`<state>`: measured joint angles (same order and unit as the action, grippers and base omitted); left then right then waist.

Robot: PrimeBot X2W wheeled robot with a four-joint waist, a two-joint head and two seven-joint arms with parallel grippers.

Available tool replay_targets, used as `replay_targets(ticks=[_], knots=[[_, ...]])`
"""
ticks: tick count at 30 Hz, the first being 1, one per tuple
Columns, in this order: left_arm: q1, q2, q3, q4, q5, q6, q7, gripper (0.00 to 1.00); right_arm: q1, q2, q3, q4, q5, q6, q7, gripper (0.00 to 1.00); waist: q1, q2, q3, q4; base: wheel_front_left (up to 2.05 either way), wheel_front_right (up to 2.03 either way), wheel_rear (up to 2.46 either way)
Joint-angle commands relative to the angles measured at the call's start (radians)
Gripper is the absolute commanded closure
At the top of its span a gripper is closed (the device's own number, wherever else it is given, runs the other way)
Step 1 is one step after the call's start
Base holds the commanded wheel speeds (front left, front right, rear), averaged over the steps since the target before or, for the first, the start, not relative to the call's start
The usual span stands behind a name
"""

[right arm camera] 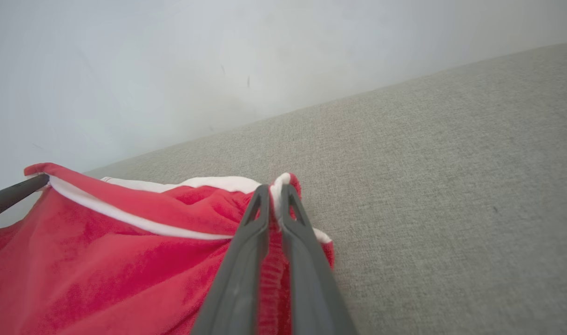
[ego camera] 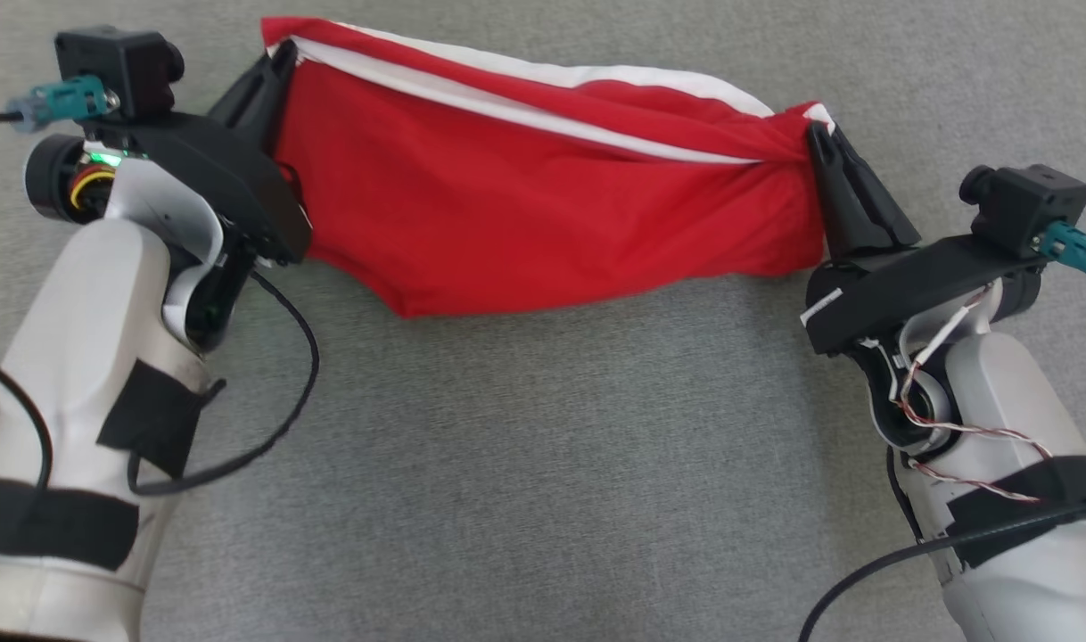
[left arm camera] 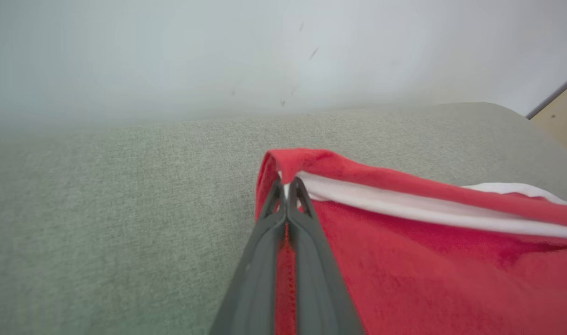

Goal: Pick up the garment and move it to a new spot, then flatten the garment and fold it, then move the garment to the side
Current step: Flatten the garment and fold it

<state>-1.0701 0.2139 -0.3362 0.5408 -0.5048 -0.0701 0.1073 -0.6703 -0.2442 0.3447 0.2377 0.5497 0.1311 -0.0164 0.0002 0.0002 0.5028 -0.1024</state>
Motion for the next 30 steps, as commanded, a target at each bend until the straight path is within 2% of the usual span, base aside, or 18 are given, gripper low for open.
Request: replay_targets(ticks=[1, 6, 7, 8, 9, 10, 11, 12, 13, 14, 17, 20, 26, 30], knots=[[-0.028, 0.005, 0.000, 0.036, 0.010, -0.005, -0.018, 1.00, -0.019, 0.004, 0.007, 0.016, -0.002, -0.001, -0.015, 1.00, -0.0002, -0.0002, 0.018, -0.021, 0.00, 0.00, 0.00], [-0.085, 0.001, -0.003, 0.175, 0.024, 0.002, -0.074, 1.00, -0.056, 0.010, 0.041, 0.069, -0.008, -0.001, -0.059, 1.00, -0.0002, -0.0002, 0.021, -0.039, 0.00, 0.00, 0.00], [-0.093, 0.000, -0.003, 0.197, 0.026, 0.003, -0.080, 1.00, -0.059, 0.012, 0.047, 0.073, -0.002, -0.001, -0.068, 0.92, -0.0002, -0.0002, 0.020, -0.040, 0.00, 0.00, 0.00], [-0.093, 0.000, -0.003, 0.197, 0.026, 0.003, -0.080, 1.00, -0.059, 0.012, 0.047, 0.073, -0.002, -0.001, -0.068, 0.92, -0.0002, -0.0002, 0.020, -0.040, 0.00, 0.00, 0.00], [-0.095, -0.003, -0.003, 0.215, 0.024, 0.002, -0.086, 1.00, -0.062, 0.009, 0.050, 0.078, -0.003, -0.001, -0.074, 0.13, -0.0002, -0.0002, 0.020, -0.041, 0.00, 0.00, 0.00], [-0.098, -0.007, 0.000, 0.231, 0.017, 0.002, -0.093, 1.00, -0.061, 0.007, 0.054, 0.082, 0.003, -0.001, -0.078, 0.00, -0.0002, -0.0002, 0.018, -0.042, 0.00, 0.00, 0.00], [-0.099, -0.011, 0.003, 0.248, 0.011, 0.002, -0.095, 1.00, -0.059, 0.007, 0.058, 0.081, 0.010, -0.001, -0.085, 0.00, -0.0002, -0.0002, 0.016, -0.041, 0.00, 0.00, 0.00], [-0.101, -0.015, 0.004, 0.261, 0.006, 0.002, -0.100, 0.62, -0.056, 0.001, 0.059, 0.080, 0.010, -0.001, -0.093, 0.00, -0.0002, -0.0002, 0.014, -0.040, 0.00, 0.00, 0.00], [-0.105, -0.018, 0.006, 0.267, 0.006, 0.002, -0.112, 0.15, -0.049, -0.004, 0.060, 0.079, 0.011, -0.001, -0.099, 0.00, -0.0002, -0.0002, 0.011, -0.038, 0.00, 0.00, 0.00], [-0.106, -0.019, 0.005, 0.274, 0.006, 0.002, -0.121, 0.00, -0.040, -0.008, 0.063, 0.076, 0.013, -0.001, -0.104, 0.00, -0.0002, -0.0002, 0.007, -0.036, 0.00, 0.00, 0.00], [-0.090, -0.022, -0.002, 0.277, 0.016, 0.005, -0.163, 0.00, -0.006, -0.027, 0.063, 0.053, -0.001, -0.001, -0.129, 0.00, -0.0002, -0.0002, -0.009, -0.026, 0.00, 0.00, 0.00], [-0.061, -0.011, -0.010, 0.257, 0.038, 0.025, -0.220, 0.00, 0.044, -0.043, 0.051, 0.014, -0.023, -0.001, -0.151, 0.00, -0.0002, -0.0002, -0.027, -0.016, 0.00, 0.00, 0.00], [0.048, 0.018, -0.010, 0.125, 0.089, 0.107, -0.338, 0.00, 0.182, -0.054, -0.026, -0.090, -0.115, -0.001, -0.188, 0.00, -0.0002, -0.0002, -0.067, 0.007, 0.00, 0.00, 0.00], [0.179, 0.037, 0.011, -0.045, 0.104, 0.169, -0.363, 0.00, 0.276, -0.033, -0.084, -0.167, -0.189, -0.001, -0.201, 0.00, -0.0002, -0.0002, -0.094, 0.022, 0.00, 0.00, 0.00]])
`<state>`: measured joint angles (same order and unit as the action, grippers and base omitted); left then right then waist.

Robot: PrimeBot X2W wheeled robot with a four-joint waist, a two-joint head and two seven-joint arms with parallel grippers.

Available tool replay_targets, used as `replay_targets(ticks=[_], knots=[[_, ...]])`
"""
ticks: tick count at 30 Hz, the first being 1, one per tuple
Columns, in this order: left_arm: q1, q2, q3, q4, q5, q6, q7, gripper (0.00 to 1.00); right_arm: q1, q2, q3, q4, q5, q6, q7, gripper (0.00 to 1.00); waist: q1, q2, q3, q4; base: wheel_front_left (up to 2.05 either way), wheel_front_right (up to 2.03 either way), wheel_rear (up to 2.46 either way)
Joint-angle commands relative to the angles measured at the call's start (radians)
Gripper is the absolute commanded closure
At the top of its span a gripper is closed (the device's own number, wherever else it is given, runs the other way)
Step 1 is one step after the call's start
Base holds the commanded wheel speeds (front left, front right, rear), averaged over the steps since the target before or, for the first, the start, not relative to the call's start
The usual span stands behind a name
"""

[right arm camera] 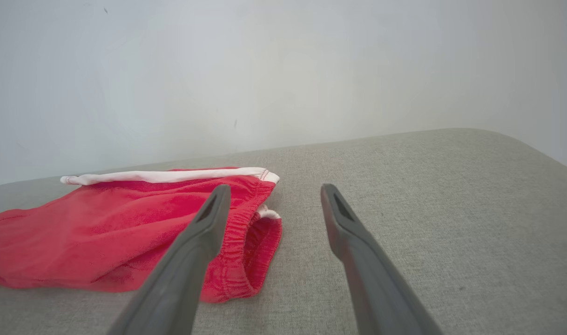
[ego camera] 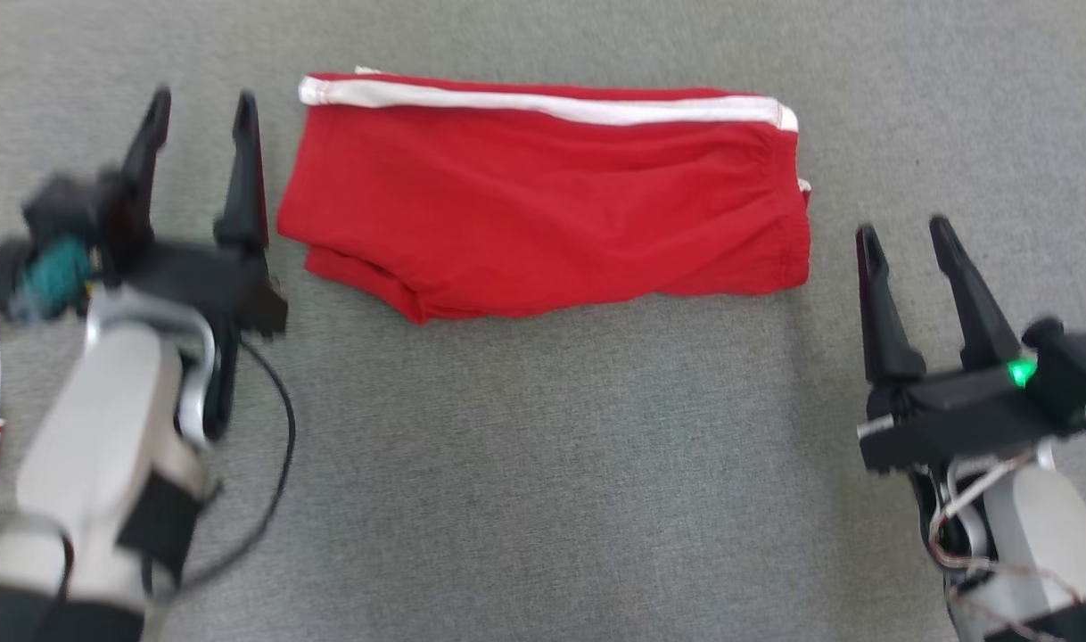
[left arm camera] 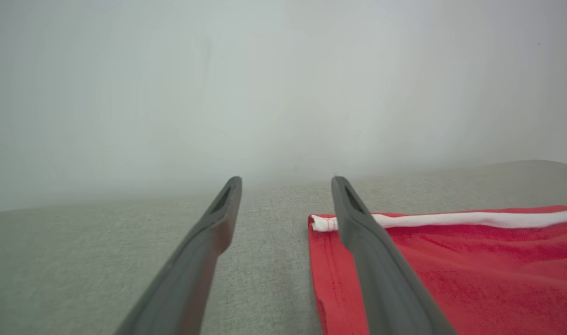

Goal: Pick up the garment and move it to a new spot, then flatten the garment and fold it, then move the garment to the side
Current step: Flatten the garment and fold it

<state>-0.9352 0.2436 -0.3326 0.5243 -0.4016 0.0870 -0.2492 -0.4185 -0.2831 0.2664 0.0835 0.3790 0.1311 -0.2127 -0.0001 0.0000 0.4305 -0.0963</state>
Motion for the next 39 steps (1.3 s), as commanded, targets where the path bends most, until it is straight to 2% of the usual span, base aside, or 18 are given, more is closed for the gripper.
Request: replay_targets(ticks=[1, 8, 15, 20, 25, 39], knots=[[0.080, 0.013, 0.013, -0.079, 0.011, 0.028, -0.009, 0.00, 0.046, 0.013, -0.019, -0.030, -0.032, -0.001, -0.006, 0.00, 0.0001, 0.0000, -0.030, 0.020, 0.00, 0.00, 0.00], [0.361, 0.043, 0.036, -0.393, 0.049, 0.119, -0.015, 0.00, 0.166, 0.042, -0.075, -0.111, -0.124, -0.001, -0.006, 0.00, 0.0001, 0.0000, -0.086, 0.042, 0.00, 0.00, 0.00], [0.572, 0.060, 0.026, -0.554, 0.062, 0.179, -0.013, 0.00, 0.259, 0.064, -0.099, -0.140, -0.154, -0.001, 0.008, 0.00, 0.0001, 0.0000, -0.157, 0.046, 0.00, 0.00, 0.00], [0.690, 0.065, 0.029, -0.611, 0.054, 0.216, -0.006, 0.00, 0.322, 0.084, -0.117, -0.152, -0.159, -0.001, 0.024, 0.00, 0.0001, 0.0000, -0.204, 0.048, 0.00, 0.00, 0.00], [0.750, 0.069, 0.027, -0.631, 0.042, 0.231, 0.007, 0.00, 0.366, 0.099, -0.131, -0.163, -0.162, -0.001, 0.036, 0.00, 0.0001, 0.0000, -0.229, 0.052, 0.00, 0.00, 0.00], [0.770, 0.081, 0.010, -0.652, 0.040, 0.237, 0.040, 0.00, 0.398, 0.125, -0.134, -0.185, -0.156, -0.001, 0.052, 0.00, 0.0001, 0.0000, -0.240, 0.039, 0.00, 0.00, 0.00]])
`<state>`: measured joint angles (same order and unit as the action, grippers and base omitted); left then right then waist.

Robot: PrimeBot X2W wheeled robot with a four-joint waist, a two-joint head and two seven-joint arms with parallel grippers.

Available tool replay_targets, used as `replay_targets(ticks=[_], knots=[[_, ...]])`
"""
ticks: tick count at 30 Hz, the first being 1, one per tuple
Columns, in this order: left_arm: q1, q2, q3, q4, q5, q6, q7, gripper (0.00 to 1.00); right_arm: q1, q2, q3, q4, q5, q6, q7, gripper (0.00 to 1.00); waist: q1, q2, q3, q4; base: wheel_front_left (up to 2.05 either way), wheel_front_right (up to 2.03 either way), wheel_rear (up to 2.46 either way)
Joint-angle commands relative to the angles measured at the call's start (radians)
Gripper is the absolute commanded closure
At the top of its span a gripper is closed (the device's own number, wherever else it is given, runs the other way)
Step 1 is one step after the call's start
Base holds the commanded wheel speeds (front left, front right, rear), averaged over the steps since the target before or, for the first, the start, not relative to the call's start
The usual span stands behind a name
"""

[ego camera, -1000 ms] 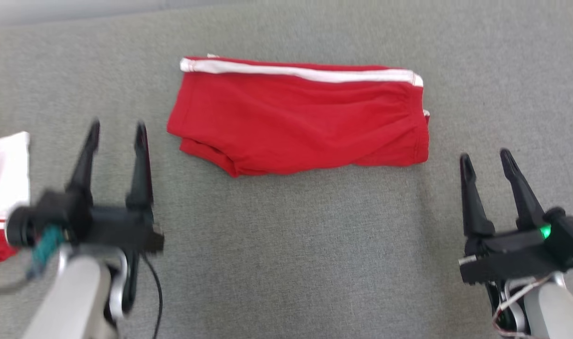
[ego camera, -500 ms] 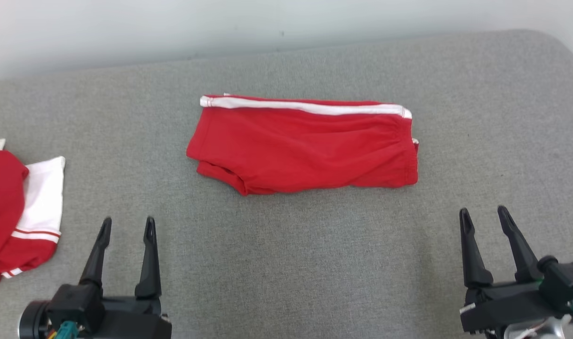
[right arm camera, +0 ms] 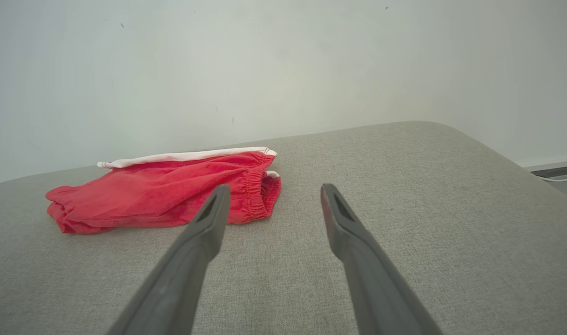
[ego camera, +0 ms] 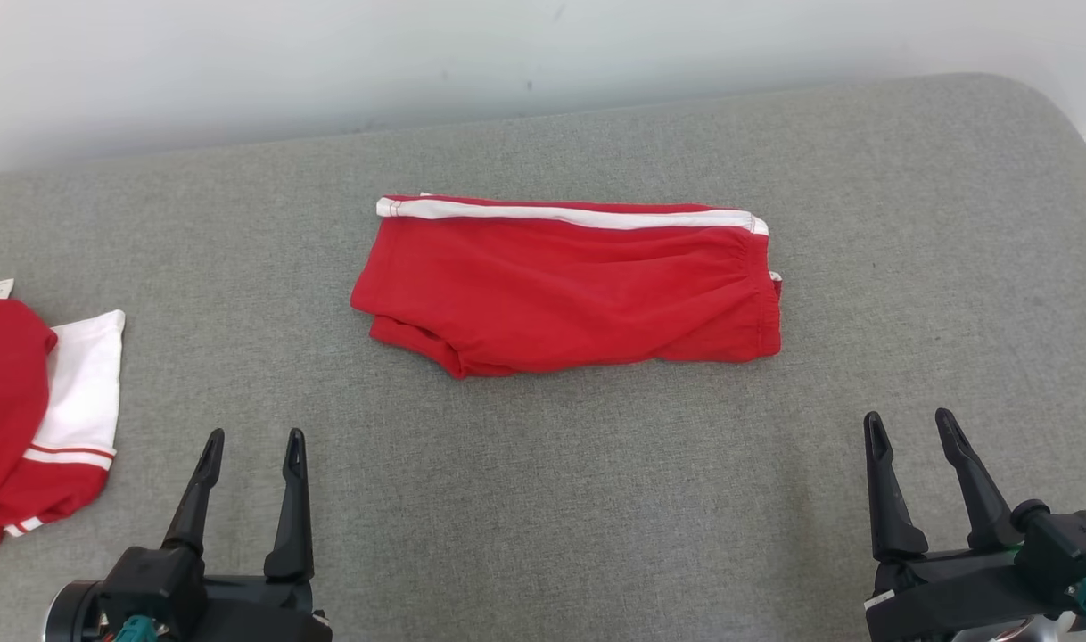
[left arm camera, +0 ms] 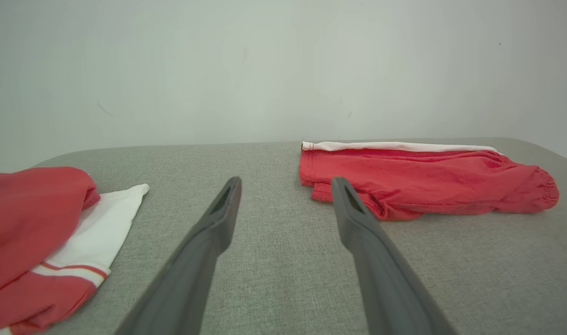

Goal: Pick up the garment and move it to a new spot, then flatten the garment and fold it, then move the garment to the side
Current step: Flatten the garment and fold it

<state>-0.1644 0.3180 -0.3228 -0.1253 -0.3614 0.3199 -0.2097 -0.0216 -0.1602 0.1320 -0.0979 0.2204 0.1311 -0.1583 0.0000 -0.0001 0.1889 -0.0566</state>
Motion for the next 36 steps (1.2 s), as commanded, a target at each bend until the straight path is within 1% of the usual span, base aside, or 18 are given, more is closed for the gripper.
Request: replay_targets(ticks=[1, 5, 8, 11, 17, 22, 25, 26, 28, 32, 36], knots=[[-0.004, 0.006, -0.002, -0.002, 0.001, 0.004, 0.002, 0.00, 0.000, 0.002, 0.000, -0.003, 0.003, -0.001, -0.002, 0.00, 0.0000, 0.0001, 0.002, -0.002, 0.00, 0.00, 0.00], [-0.038, -0.002, -0.016, 0.008, -0.007, -0.013, 0.017, 0.00, -0.001, 0.005, -0.006, -0.005, 0.005, -0.001, -0.002, 0.00, 0.0000, 0.0001, 0.008, -0.004, 0.00, 0.00, 0.00], [-0.098, -0.012, -0.030, 0.022, -0.022, -0.043, 0.034, 0.00, -0.010, 0.006, -0.003, -0.007, 0.007, -0.001, -0.003, 0.00, 0.0000, 0.0001, 0.021, -0.012, 0.00, 0.00, 0.00], [-0.172, -0.025, -0.045, 0.079, -0.048, -0.082, 0.069, 0.00, -0.025, 0.007, 0.012, -0.009, 0.008, -0.001, -0.005, 0.00, 0.0000, 0.0001, 0.039, -0.030, 0.00, 0.00, 0.00], [-0.331, -0.067, -0.041, 0.275, -0.123, -0.148, 0.123, 0.00, -0.050, 0.011, 0.030, 0.004, 0.021, -0.001, -0.020, 0.00, 0.0000, 0.0001, 0.084, -0.078, 0.00, 0.00, 0.00], [-0.431, -0.104, -0.021, 0.459, -0.177, -0.179, 0.144, 0.00, -0.065, 0.019, 0.034, 0.024, 0.028, -0.001, -0.038, 0.00, 0.0000, 0.0001, 0.116, -0.108, 0.00, 0.00, 0.00], [-0.473, -0.125, -0.009, 0.561, -0.204, -0.186, 0.157, 0.00, -0.070, 0.022, 0.036, 0.035, 0.034, -0.001, -0.046, 0.00, 0.0000, 0.0001, 0.125, -0.118, 0.00, 0.00, 0.00], [-0.473, -0.125, -0.009, 0.561, -0.204, -0.186, 0.157, 0.00, -0.070, 0.022, 0.036, 0.035, 0.034, -0.001, -0.046, 0.00, 0.0000, 0.0001, 0.125, -0.118, 0.00, 0.00, 0.00], [-0.493, -0.140, -0.001, 0.621, -0.224, -0.196, 0.154, 0.00, -0.073, 0.024, 0.039, 0.041, 0.038, -0.001, -0.048, 0.00, 0.0000, 0.0001, 0.128, -0.122, 0.00, 0.00, 0.00], [-0.519, -0.168, 0.007, 0.709, -0.259, -0.224, 0.147, 0.00, -0.079, 0.023, 0.043, 0.050, 0.038, -0.001, -0.056, 0.00, 0.0000, 0.0001, 0.129, -0.126, 0.00, 0.00, 0.00], [-0.544, -0.190, 0.010, 0.757, -0.281, -0.254, 0.126, 0.00, -0.085, 0.021, 0.046, 0.053, 0.040, -0.001, -0.059, 0.00, 0.0000, 0.0001, 0.131, -0.126, 0.00, 0.00, 0.00]])
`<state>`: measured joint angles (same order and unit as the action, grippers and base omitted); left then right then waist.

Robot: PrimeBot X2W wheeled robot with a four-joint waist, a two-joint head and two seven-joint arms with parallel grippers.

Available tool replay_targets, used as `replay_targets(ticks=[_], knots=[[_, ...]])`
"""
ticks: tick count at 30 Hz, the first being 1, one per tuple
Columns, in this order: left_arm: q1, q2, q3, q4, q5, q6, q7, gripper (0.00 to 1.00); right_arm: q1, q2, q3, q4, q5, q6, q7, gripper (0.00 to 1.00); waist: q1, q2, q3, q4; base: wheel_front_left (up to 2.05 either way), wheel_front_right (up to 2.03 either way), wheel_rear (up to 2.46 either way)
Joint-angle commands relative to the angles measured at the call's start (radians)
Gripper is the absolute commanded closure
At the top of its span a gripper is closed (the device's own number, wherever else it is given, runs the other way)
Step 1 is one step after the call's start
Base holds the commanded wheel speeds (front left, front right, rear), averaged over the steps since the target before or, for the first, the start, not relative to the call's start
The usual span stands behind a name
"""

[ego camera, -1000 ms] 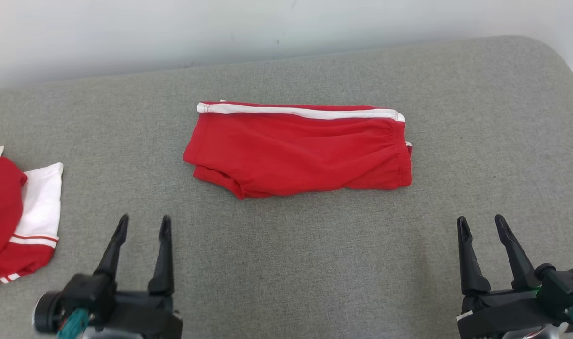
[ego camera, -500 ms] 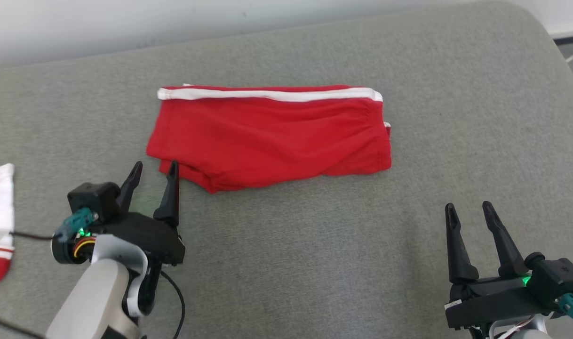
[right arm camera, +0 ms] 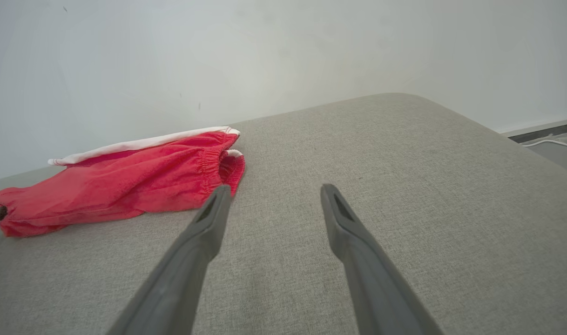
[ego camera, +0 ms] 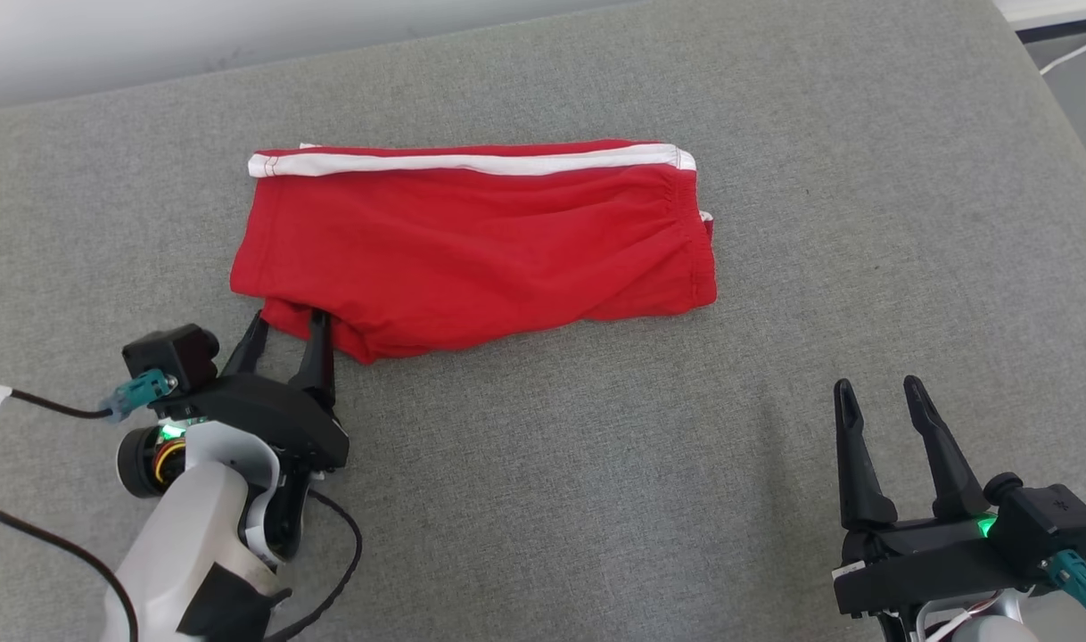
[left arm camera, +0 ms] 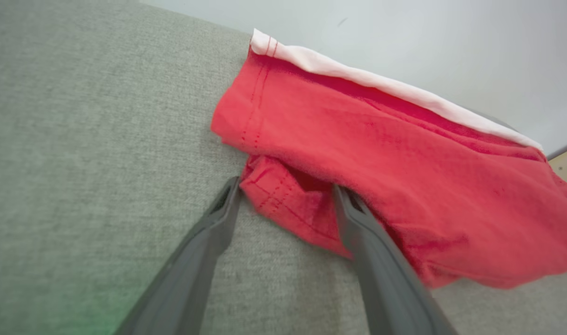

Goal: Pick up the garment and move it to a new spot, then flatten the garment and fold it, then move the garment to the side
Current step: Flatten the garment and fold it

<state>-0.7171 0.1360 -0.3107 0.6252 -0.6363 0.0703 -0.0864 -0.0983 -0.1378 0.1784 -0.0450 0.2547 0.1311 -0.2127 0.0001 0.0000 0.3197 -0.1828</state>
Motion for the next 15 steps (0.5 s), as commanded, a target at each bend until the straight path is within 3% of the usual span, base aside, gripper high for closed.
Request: replay_targets(ticks=[1, 7, 8, 9, 10, 11, 15], knots=[[0.002, -0.009, -0.005, 0.015, -0.004, -0.010, -0.003, 0.00, -0.008, -0.003, 0.000, 0.002, 0.006, -0.001, -0.005, 0.00, -0.0001, 0.0000, 0.000, 0.000, 0.00, 0.00, 0.00], [-0.013, -0.016, -0.013, 0.051, -0.012, -0.028, -0.012, 0.00, -0.004, -0.002, -0.003, 0.008, 0.012, -0.001, -0.008, 0.00, -0.0001, 0.0000, -0.002, 0.002, 0.00, 0.00, 0.00], [-0.015, -0.018, -0.017, 0.055, -0.012, -0.034, -0.010, 0.08, -0.003, 0.000, -0.004, 0.008, 0.012, -0.001, -0.009, 0.00, -0.0001, 0.0000, -0.002, 0.003, 0.00, 0.00, 0.00], [-0.017, -0.021, -0.020, 0.059, -0.016, -0.040, -0.008, 0.28, -0.004, 0.002, -0.004, 0.008, 0.012, -0.001, -0.009, 0.00, -0.0001, 0.0000, -0.002, 0.003, 0.00, 0.00, 0.00], [-0.018, -0.023, -0.023, 0.064, -0.020, -0.049, -0.003, 0.79, -0.005, 0.003, -0.003, 0.009, 0.013, -0.001, -0.010, 0.00, -0.0001, 0.0000, -0.002, 0.003, 0.00, 0.00, 0.00], [-0.018, -0.025, -0.025, 0.068, -0.021, -0.050, -0.003, 1.00, -0.006, 0.003, -0.002, 0.009, 0.014, -0.001, -0.010, 0.00, -0.0001, 0.0000, -0.003, 0.003, 0.00, 0.00, 0.00], [-0.015, -0.023, -0.027, 0.072, -0.017, -0.050, -0.027, 1.00, -0.006, 0.002, -0.002, 0.009, 0.018, -0.001, -0.012, 0.00, -0.0001, 0.0000, -0.003, 0.003, 0.00, 0.00, 0.00]])
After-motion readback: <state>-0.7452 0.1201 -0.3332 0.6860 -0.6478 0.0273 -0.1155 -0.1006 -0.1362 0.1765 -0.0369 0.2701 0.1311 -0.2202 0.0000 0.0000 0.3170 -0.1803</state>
